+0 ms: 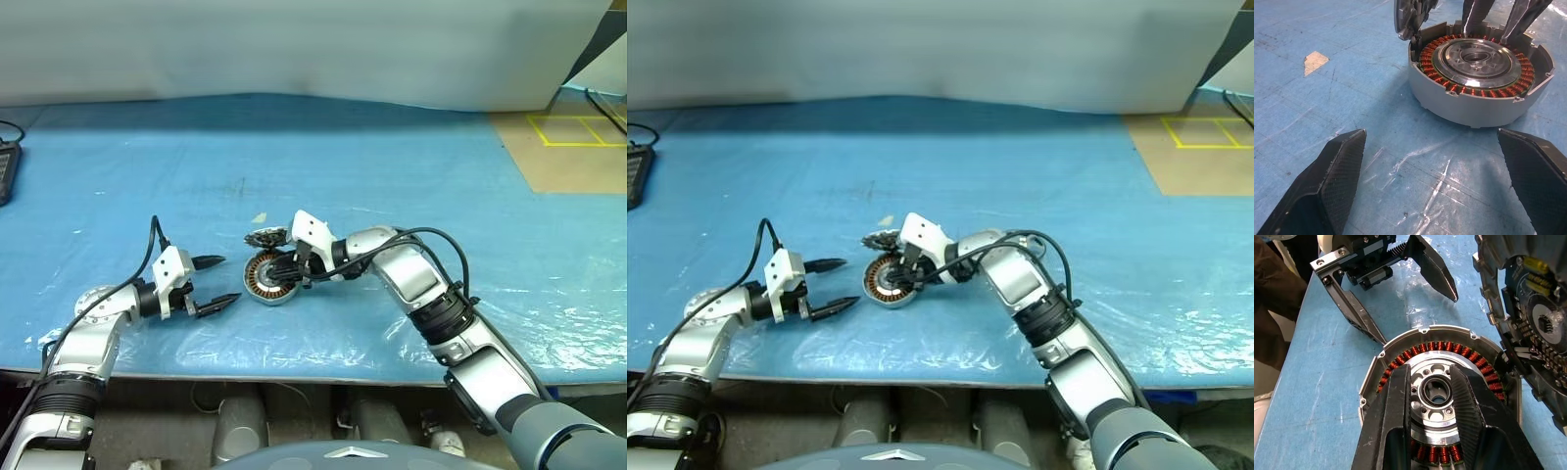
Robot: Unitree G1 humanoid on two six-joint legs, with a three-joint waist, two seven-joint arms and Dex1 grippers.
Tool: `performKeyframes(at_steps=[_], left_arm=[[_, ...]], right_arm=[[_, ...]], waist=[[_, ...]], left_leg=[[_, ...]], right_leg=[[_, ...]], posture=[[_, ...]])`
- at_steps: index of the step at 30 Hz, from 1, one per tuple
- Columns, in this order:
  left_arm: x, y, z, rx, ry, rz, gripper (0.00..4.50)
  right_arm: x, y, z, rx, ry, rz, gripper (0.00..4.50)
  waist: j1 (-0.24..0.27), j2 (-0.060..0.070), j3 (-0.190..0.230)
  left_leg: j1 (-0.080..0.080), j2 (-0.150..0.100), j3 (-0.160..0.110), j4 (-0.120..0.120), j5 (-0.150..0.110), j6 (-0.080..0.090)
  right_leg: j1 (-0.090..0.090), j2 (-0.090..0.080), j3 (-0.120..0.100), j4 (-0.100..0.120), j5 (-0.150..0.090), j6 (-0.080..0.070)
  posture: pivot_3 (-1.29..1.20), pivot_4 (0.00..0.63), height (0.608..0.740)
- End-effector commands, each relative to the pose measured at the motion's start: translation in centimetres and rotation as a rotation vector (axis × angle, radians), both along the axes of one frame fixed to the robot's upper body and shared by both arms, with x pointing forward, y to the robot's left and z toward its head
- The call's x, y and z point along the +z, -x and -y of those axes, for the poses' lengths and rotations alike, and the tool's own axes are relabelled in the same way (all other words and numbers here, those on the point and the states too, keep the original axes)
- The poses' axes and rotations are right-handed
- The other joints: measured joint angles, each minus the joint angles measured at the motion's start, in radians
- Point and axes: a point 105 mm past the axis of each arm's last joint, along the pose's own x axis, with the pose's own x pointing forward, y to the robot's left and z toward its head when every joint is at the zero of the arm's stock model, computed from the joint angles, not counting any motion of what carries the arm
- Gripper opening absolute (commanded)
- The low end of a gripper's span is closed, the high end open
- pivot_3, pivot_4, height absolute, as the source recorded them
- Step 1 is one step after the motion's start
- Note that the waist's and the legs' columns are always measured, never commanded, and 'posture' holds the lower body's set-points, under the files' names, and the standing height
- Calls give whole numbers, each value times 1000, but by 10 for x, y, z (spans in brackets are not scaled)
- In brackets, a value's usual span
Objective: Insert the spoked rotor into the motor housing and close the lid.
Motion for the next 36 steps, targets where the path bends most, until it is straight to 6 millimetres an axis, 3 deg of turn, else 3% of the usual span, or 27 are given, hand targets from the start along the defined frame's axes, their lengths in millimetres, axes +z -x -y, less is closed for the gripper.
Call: performKeyframes(at_steps=[1, 31, 36], left_arm=[[9, -1, -1, 1, -1, 44, 4500], [6, 1, -2, 20, -1, 45, 4500], [6, 1, -2, 24, 0, 44, 4500]], right_arm=[[6, 2, -5, 23, -10, 15, 1263], [-17, 6, -3, 31, 49, -91, 1263], [-18, 5, -2, 35, 65, -81, 7]], waist=[[0, 0, 0], [-1, 0, 0], [-1, 0, 0]], left_leg=[[0, 0, 0, 0, 0, 0], [1, 0, 0, 0, 0, 0], [1, 0, 0, 0, 0, 0]], right_leg=[[0, 0, 0, 0, 0, 0], [0, 0, 0, 0, 0, 0], [0, 0, 0, 0, 0, 0]], posture=[[0, 150, 740], [0, 150, 740], [0, 150, 740]])
